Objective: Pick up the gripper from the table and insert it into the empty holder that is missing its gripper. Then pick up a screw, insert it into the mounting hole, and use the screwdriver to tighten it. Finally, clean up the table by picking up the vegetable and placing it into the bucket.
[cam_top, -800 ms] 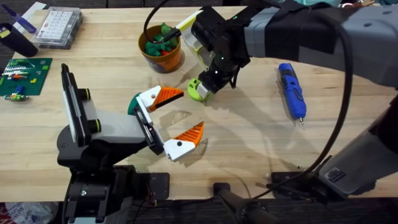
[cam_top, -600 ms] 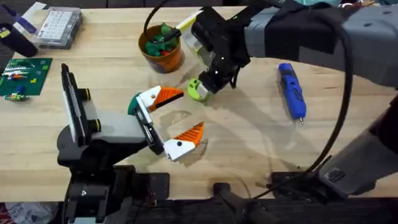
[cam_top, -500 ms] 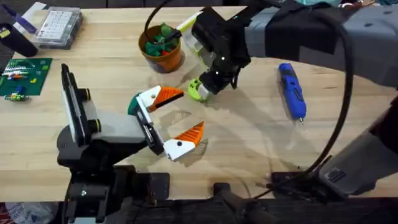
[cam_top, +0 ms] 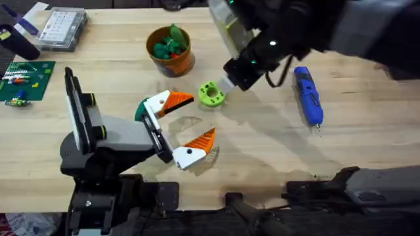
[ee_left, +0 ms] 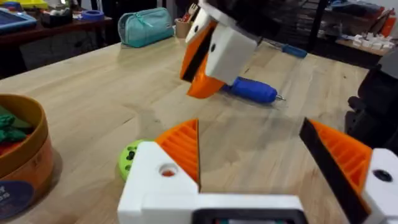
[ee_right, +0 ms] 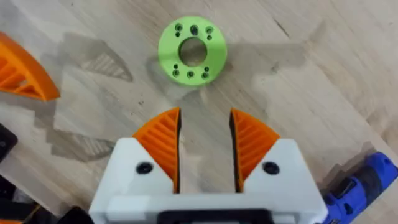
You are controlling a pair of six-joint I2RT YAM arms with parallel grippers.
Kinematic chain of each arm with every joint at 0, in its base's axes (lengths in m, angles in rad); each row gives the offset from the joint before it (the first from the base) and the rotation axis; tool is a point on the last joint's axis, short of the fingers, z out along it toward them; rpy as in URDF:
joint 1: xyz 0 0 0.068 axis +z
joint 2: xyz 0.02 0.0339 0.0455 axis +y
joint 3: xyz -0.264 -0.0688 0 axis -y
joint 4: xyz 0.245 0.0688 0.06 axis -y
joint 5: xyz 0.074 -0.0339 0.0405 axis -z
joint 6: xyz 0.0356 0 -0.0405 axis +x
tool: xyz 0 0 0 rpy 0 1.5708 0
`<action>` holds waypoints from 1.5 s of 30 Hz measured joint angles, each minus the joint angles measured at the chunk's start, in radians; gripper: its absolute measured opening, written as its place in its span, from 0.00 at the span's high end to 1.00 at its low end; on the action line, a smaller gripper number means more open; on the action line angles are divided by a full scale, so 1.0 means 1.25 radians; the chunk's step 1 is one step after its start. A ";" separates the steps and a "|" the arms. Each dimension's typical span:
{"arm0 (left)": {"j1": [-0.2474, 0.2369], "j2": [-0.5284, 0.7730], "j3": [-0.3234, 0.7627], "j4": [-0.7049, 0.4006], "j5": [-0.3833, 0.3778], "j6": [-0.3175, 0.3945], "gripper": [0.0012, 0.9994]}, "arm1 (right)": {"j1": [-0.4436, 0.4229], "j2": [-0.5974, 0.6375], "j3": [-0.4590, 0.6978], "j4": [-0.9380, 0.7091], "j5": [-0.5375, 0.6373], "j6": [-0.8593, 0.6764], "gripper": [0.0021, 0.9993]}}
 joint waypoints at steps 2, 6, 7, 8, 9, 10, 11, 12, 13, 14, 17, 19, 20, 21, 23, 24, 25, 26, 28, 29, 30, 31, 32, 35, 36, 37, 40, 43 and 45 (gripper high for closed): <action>0.000 0.000 0.000 0.000 0.000 0.000 0.01 | 0.000 -0.036 -0.029 0.017 0.000 0.001 0.59; 0.000 0.000 0.000 0.000 0.000 0.000 0.01 | 0.000 -0.069 -0.088 0.077 -0.001 0.004 0.59; 0.000 0.000 0.000 0.000 0.000 0.000 0.01 | 0.000 -0.070 -0.099 0.095 -0.001 0.004 0.59; 0.000 0.000 0.000 0.000 0.000 0.000 0.01 | 0.000 -0.068 -0.123 0.150 -0.001 0.004 0.59; 0.000 0.000 0.000 0.000 -0.002 0.000 0.01 | 0.000 -0.063 -0.136 0.196 -0.001 0.004 0.59; 0.000 0.000 0.000 0.000 -0.003 0.000 0.01 | 0.000 -0.060 -0.138 0.208 -0.003 0.004 0.59; 0.000 0.000 0.000 0.000 -0.005 0.000 0.01 | 0.000 -0.054 -0.139 0.218 -0.006 0.004 0.59; 0.000 0.000 0.000 0.001 -0.007 0.000 0.01 | 0.000 -0.047 -0.140 0.229 -0.011 0.004 0.59; 0.000 0.000 0.000 0.001 -0.011 0.000 0.01 | 0.000 -0.039 -0.141 0.241 -0.018 0.004 0.59; 0.000 0.000 0.000 0.002 -0.016 0.000 0.01 | 0.000 -0.030 -0.141 0.252 -0.025 0.004 0.59; 0.000 0.000 0.000 0.004 -0.028 0.000 0.01 | 0.000 0.004 -0.142 0.290 -0.042 0.004 0.59; 0.000 0.000 0.000 0.004 -0.032 0.000 0.01 | 0.000 0.023 -0.142 0.308 -0.048 0.003 0.59; 0.000 0.000 0.000 0.004 -0.034 0.000 0.01 | 0.000 0.031 -0.143 0.318 -0.050 0.002 0.59; 0.000 0.000 0.000 0.004 -0.035 0.000 0.01 | 0.000 0.040 -0.143 0.329 -0.051 0.001 0.59; 0.000 0.000 0.000 0.005 -0.039 0.000 0.01 | 0.000 0.057 -0.143 0.349 -0.054 -0.001 0.59; 0.000 0.000 0.000 0.005 -0.040 0.000 0.01 | 0.000 0.065 -0.143 0.358 -0.056 -0.002 0.59; 0.000 0.000 0.000 0.005 -0.041 0.000 0.01 | 0.000 0.072 -0.143 0.368 -0.057 -0.003 0.59; 0.000 0.000 0.000 0.005 -0.041 0.000 0.01 | 0.000 0.080 -0.143 0.379 -0.058 -0.004 0.59; 0.000 0.000 0.000 0.005 -0.042 0.000 0.01 | 0.000 0.094 -0.143 0.393 -0.058 -0.008 0.59; 0.000 0.000 0.000 0.006 -0.043 0.000 0.01 | 0.000 0.102 -0.143 0.398 -0.058 -0.009 0.59; 0.000 0.000 0.000 0.006 -0.043 0.000 0.01 | 0.000 0.108 -0.143 0.400 -0.058 -0.010 0.59; 0.000 0.000 0.000 0.006 -0.043 0.000 0.01 | 0.000 0.115 -0.143 0.401 -0.058 -0.012 0.59; 0.000 0.000 0.000 0.006 -0.043 0.000 0.01 | 0.000 0.121 -0.143 0.402 -0.058 -0.013 0.59; 0.000 0.000 0.000 0.006 -0.044 0.000 0.01 | 0.000 0.157 -0.143 0.419 -0.058 -0.021 0.59; 0.000 0.000 0.000 0.006 -0.044 0.000 0.01 | 0.000 0.160 -0.143 0.422 -0.058 -0.021 0.59; 0.000 0.000 0.000 0.006 -0.044 0.000 0.01 | 0.000 0.163 -0.143 0.424 -0.058 -0.021 0.59; 0.000 0.000 0.000 0.006 -0.044 0.000 0.01 | 0.000 0.165 -0.143 0.429 -0.058 -0.021 0.59; 0.000 0.000 0.000 0.006 -0.044 0.000 0.01 | 0.000 0.165 -0.143 0.430 -0.058 -0.021 0.59; 0.000 0.000 0.000 0.006 -0.044 0.000 0.01 | 0.000 0.165 -0.143 0.430 -0.058 -0.021 0.59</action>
